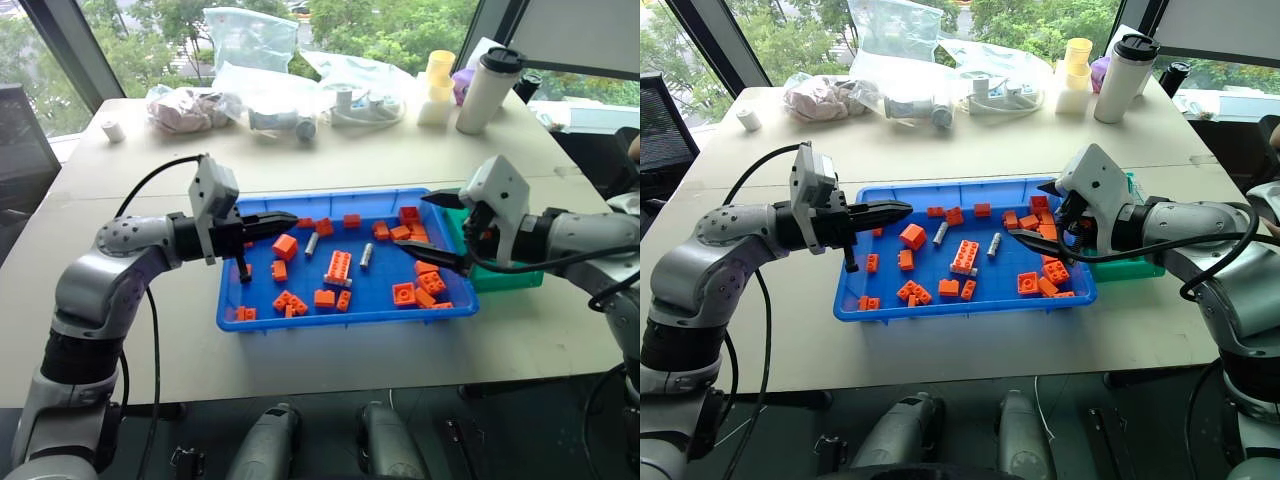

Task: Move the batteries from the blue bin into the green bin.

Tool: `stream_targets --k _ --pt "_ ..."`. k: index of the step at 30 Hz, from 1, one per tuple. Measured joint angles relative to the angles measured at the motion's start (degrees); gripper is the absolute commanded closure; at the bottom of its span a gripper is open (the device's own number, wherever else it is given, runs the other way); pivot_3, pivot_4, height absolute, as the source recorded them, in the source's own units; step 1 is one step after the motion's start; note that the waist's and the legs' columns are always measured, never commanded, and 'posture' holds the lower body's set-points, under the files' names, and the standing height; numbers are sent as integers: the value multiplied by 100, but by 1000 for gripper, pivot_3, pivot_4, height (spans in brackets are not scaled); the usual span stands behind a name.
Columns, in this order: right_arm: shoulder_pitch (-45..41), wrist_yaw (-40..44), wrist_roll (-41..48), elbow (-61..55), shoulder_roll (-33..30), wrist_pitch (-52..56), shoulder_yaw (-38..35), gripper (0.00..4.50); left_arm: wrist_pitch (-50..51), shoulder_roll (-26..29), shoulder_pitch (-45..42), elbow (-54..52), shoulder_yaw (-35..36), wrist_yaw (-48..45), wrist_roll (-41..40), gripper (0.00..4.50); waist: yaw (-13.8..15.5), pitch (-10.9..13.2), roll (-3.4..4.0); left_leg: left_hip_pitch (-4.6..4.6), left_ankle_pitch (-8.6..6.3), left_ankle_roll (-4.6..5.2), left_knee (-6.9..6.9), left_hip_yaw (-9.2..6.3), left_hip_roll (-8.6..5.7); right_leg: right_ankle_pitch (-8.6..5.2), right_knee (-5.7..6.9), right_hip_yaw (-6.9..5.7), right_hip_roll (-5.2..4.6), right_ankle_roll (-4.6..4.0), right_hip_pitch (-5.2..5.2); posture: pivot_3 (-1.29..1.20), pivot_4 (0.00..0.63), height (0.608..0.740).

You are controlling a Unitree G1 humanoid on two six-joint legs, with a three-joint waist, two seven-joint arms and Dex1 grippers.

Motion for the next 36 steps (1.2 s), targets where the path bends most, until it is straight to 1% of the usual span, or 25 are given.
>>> stream_targets --k 3,6,9,12,14,16,20,22,25,28,33,36 --pt "-51 13 0 5 4 5 63 40 -1 -1 2 1 0 20 3 4500 0 0 0 0 0 0 0 0 0 0 0 0 0 0 0 0 150 740" --pt "-310 36 -7 50 129 4 361 40 -22 19 -1 51 0 -46 13 4500 -24 0 0 1 0 0 -2 0 2 0 0 0 2 0 -1 0 150 740" --pt "-609 54 -66 204 422 7 761 40 -118 78 -33 198 3 -117 88 4500 -36 0 0 2 0 -1 -2 0 3 0 0 0 4 0 -1 0 150 740" --pt "-1055 21 -230 589 928 51 1339 40 -221 147 -136 430 13 -162 161 4500 -53 0 0 2 2 -3 -1 -2 3 0 2 0 5 0 -2 0 150 740" --pt "-1412 6 -416 979 1354 38 1754 40 -273 201 -203 560 20 -225 208 4500 -74 0 0 1 10 -17 -2 -3 2 0 3 0 5 0 -3 0 150 740" --pt "-1630 14 -604 1338 1613 -19 2048 40 -350 259 -212 633 32 -255 258 4500 -99 0 0 0 15 -26 -3 -6 1 0 2 -2 3 0 -4 0 150 740" --pt "-2242 76 -1219 2697 2256 -312 2658 40 -385 415 -176 728 146 -287 303 4500 -155 0 -1 1 24 -42 -6 -6 1 0 3 -2 6 0 -8 0 150 740" --pt "-2346 140 -1523 3281 2484 -540 2948 40 -394 431 -170 714 204 -275 309 4500 -158 0 -1 0 25 -43 -14 -9 1 0 4 -2 6 -1 -12 0 150 740" --pt "-2392 273 -1899 4061 2843 -966 3204 40 -386 438 -55 590 240 -216 309 4500 -170 0 -1 -2 25 -44 -14 -9 0 0 3 -2 5 0 -15 0 150 740" --pt "-2486 390 -2180 4575 3109 -1280 3282 40 -349 437 65 442 244 -169 305 4500 -180 0 -1 -2 27 -47 -13 -9 0 0 7 -1 6 -1 -17 0 150 740" --pt "-2652 543 -2566 5137 3443 -1776 3323 40 -320 443 166 275 295 -83 281 4500 -182 0 -1 -1 28 -49 -13 -11 0 0 11 -1 8 -1 -17 0 150 740" --pt "-2681 630 -2740 5359 3533 -1980 3322 40 -306 443 211 246 313 -51 276 4500 -176 0 -1 -1 28 -49 -13 -12 0 0 11 -2 9 -1 -17 0 150 740"
